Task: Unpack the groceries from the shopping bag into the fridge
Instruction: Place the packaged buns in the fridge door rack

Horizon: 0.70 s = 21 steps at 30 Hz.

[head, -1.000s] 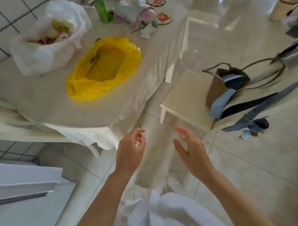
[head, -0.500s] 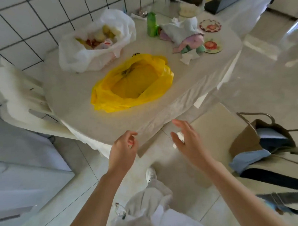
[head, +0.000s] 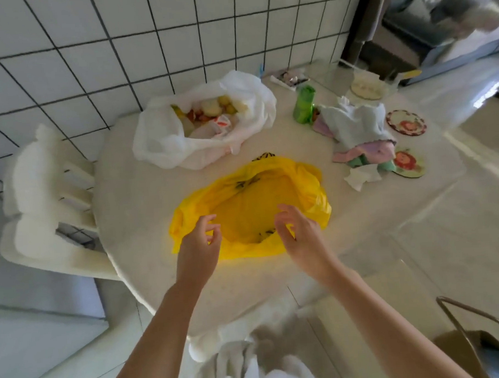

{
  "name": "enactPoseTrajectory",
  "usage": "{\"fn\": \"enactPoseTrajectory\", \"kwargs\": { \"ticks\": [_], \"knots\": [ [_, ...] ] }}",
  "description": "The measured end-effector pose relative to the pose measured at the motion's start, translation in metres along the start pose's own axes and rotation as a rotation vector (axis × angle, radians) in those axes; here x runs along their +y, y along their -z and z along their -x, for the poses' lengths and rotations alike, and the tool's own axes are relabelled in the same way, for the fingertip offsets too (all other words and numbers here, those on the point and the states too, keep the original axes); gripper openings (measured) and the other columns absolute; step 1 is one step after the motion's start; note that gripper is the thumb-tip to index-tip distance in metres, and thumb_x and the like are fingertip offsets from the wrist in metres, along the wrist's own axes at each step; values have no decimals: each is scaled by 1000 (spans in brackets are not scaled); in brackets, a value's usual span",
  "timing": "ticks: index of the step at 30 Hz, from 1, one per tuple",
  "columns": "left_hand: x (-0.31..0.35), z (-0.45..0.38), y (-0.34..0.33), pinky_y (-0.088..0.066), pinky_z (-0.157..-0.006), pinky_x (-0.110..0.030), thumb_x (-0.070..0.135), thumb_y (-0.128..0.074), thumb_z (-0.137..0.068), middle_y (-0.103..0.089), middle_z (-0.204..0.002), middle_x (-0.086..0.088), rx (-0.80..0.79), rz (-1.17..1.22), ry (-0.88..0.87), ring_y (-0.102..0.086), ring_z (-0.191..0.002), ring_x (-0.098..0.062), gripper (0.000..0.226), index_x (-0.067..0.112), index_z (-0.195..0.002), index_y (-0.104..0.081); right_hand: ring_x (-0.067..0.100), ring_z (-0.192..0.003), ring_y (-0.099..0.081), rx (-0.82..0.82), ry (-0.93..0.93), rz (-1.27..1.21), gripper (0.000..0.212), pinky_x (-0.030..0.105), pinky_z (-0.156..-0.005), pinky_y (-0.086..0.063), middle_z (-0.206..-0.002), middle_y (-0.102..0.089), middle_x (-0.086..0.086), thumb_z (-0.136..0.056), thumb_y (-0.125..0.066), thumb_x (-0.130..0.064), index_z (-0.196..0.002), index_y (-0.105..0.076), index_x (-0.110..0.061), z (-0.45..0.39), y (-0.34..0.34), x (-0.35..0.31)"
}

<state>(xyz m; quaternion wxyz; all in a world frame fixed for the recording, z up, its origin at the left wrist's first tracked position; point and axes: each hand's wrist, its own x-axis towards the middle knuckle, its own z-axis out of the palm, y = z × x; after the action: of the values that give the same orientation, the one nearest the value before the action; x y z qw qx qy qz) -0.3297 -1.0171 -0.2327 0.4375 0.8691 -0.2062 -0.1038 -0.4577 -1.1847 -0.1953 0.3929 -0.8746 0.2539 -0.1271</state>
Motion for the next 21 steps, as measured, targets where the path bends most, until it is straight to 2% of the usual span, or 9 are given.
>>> {"fn": "enactPoseTrajectory", "kwargs": {
  "ticks": [3, 5, 7, 12, 17, 21],
  "knots": [
    [4, -30, 0, -53, -80, -38, 32, -47, -97, -71, -107, -2, 6, 1, 19, -69, -86, -20, 30, 17, -120, -60, 24, -107, -61, -59, 45, 77, 39, 32, -87, -46, -122, -64, 1, -96, -48, -34, -128, -53, -12, -41, 1, -3],
    [6, -48, 1, -53, -81, -37, 43, -41, -92, -71, -109, 0, 7, -12, 20, -70, -88, -18, 43, 19, -122, -59, 25, -107, -61, -83, 87, 107, 39, 31, -86, -45, -121, -64, 1, -96, -48, -35, -127, -52, -12, -69, 0, -6],
    [6, -68, 2, -53, -81, -36, 45, -39, -90, -71, -109, 2, 23, -35, 32, -69, -90, -17, 45, 21, -122, -58, 23, -112, -58, -120, 117, 117, 39, 34, -90, -46, -122, -64, 3, -97, -49, -32, -130, -49, -12, -99, 0, -8],
    [9, -124, 0, -54, -84, -40, 27, -50, -97, -71, -111, 1, 67, -127, 25, -68, -98, -23, 25, 18, -119, -58, 18, -117, -54, -249, 150, 161, 43, 29, -94, -41, -125, -61, 1, -97, -48, -33, -137, -43, -17, -177, -3, -9],
    [25, -195, 1, -48, -92, -36, 25, -48, -97, -65, -122, 1, 64, -221, 14, -60, -111, -19, 30, 18, -125, -56, 21, -114, -55, -321, 193, 188, 40, 31, -94, -43, -125, -59, 3, -97, -50, -30, -134, -45, -17, -263, -4, -3],
    [39, -258, -4, -46, -91, -35, 22, -48, -97, -61, -124, -3, 59, -329, -34, -55, -113, -20, 34, 17, -130, -53, 20, -122, -48, -383, 253, 221, 44, 33, -100, -39, -133, -52, 2, -97, -49, -30, -138, -41, -16, -329, -2, 2]
  ]
}}
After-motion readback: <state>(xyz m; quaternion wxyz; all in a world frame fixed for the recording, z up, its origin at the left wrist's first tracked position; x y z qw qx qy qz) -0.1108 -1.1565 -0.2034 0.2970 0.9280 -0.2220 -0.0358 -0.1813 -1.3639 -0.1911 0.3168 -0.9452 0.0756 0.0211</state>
